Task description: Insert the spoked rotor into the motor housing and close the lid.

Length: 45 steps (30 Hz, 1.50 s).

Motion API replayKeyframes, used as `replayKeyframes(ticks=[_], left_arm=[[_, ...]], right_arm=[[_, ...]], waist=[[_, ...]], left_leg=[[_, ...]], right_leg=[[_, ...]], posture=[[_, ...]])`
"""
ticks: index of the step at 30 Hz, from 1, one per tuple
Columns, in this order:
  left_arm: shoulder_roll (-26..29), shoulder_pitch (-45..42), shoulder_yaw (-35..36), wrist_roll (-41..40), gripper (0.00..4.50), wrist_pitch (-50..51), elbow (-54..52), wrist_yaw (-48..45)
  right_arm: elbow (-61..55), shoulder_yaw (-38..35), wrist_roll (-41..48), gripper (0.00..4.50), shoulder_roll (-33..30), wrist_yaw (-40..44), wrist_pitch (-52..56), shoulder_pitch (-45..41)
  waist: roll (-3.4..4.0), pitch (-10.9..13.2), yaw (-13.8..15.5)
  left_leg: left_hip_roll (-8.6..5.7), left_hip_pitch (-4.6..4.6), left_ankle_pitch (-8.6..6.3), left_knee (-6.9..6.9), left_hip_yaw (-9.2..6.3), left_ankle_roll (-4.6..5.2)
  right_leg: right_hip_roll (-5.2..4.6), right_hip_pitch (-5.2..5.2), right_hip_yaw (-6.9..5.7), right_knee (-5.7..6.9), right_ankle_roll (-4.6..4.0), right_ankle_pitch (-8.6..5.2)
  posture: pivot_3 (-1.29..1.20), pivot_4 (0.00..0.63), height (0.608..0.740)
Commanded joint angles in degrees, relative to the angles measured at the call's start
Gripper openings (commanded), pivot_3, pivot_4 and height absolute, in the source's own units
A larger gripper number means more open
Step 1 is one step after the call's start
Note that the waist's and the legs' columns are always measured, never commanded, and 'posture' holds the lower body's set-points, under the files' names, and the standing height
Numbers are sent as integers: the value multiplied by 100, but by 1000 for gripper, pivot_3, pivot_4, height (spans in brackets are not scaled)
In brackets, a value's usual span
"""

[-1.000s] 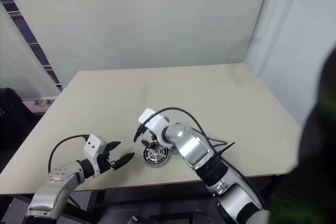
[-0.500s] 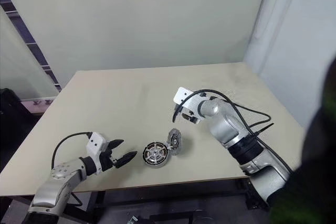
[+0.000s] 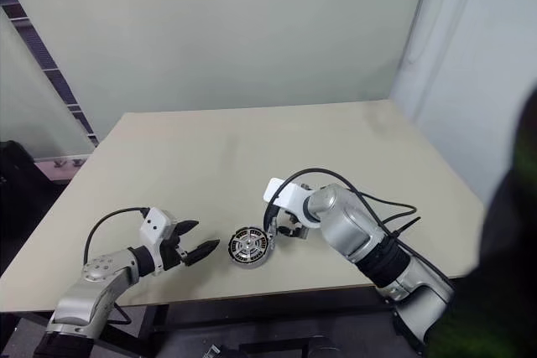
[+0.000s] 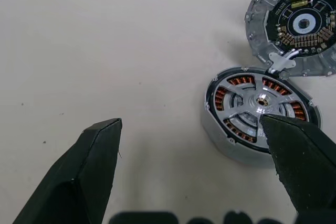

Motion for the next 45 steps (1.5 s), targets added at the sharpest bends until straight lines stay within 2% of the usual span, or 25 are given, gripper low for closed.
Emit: replayKeyframes(ticks=[1,10,15,19,30,37,40,45], left_arm=[[91,-83,81,21,4500,-53,-98,-13],[98,23,121,2,4500,-53,-202,27],[90,84,142,-11,4500,-51,-254,62],[79,123,141,-21,4500,-55,-275,90],[66,118,85,-44,4500,-8,-315,67],[125,66,100,-131,4500,138,-352,-42],[147,74,114,-197,3936,270,-442,-89],[200,96,126,-228,2196,373,-521,-140]], right_arm=[[-237,-238,226,4484,275,-113,98,9],[503,-78,196,4484,903,-644,-381,198],[886,-187,308,4484,1127,-750,-949,313],[1012,-502,587,4484,1350,-733,-946,487],[954,-1361,1441,4484,1375,-511,-1247,832],[892,-1458,1678,4484,1271,-370,-1604,1054],[905,-1380,1661,4500,1295,-368,-1827,1178],[998,-1308,1617,4500,1378,-383,-2199,1300]], waist=[[0,0,0],[0,0,-1],[0,0,-2],[0,0,-1],[1,0,-1],[0,0,-2],[1,0,-2],[1,0,-3]], left_leg=[[0,0,0,1,0,0],[0,1,0,1,2,-1],[0,3,1,1,1,-1],[0,2,1,0,1,-1],[0,3,0,3,0,-1],[1,4,0,3,3,-1],[2,3,0,3,4,-1],[2,4,0,5,6,-1]], right_leg=[[0,0,0,0,0,0],[0,-1,1,2,-3,2],[1,-1,0,2,-11,7],[2,-1,0,2,-12,8],[4,1,0,2,-14,9],[4,2,1,2,-14,9],[5,2,1,2,-14,9],[5,3,2,3,-14,9]], posture=[[0,0,740],[0,0,740],[0,0,740],[0,0,740],[0,0,740],[0,0,740],[0,0,740],[0,0,740]])
